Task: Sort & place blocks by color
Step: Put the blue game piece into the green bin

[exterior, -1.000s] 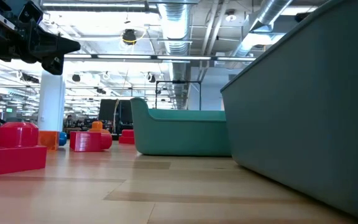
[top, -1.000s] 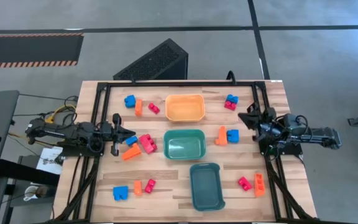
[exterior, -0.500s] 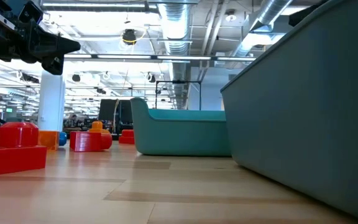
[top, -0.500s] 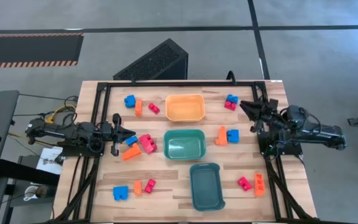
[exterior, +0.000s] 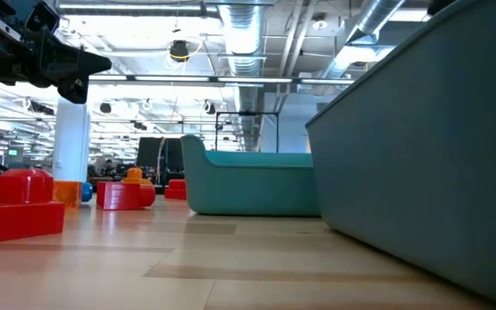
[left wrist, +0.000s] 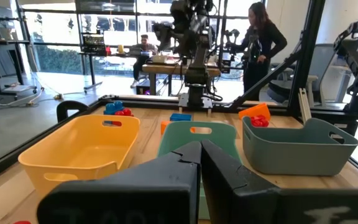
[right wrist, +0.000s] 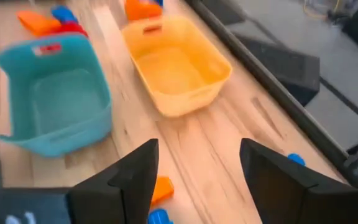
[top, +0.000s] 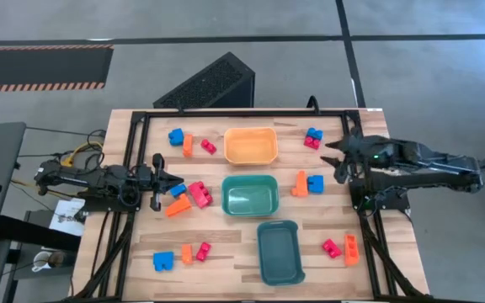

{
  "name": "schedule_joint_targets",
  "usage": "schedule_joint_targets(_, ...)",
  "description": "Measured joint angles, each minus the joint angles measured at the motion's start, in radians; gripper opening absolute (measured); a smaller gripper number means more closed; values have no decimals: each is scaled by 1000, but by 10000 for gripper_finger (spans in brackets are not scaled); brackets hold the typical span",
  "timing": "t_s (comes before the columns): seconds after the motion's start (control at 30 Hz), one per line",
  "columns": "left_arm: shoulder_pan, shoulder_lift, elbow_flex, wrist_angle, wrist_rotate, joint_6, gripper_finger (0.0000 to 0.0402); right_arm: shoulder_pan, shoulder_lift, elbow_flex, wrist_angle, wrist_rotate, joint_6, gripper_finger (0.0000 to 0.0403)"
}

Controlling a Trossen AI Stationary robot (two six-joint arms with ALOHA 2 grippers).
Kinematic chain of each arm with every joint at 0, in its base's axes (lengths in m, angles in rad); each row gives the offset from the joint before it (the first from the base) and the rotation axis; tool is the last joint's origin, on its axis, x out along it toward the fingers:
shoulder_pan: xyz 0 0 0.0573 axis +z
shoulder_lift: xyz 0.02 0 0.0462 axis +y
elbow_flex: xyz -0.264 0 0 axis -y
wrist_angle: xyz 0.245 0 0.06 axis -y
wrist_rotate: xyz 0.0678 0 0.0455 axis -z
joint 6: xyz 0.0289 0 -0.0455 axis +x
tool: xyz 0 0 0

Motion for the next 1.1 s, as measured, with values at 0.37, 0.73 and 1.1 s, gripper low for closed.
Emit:
schedule_joint_targets(0.37,0,0,0,0,0,0,0,-1,192,1,-2,-29,61,256)
schedule_joint_targets(0.73,0,0,0,0,0,0,0,0,377,3,-69,-108,189,256)
schedule_joint_targets(1.1,0,0,0,0,0,0,0,-51,367,90,-406,-118,249,256)
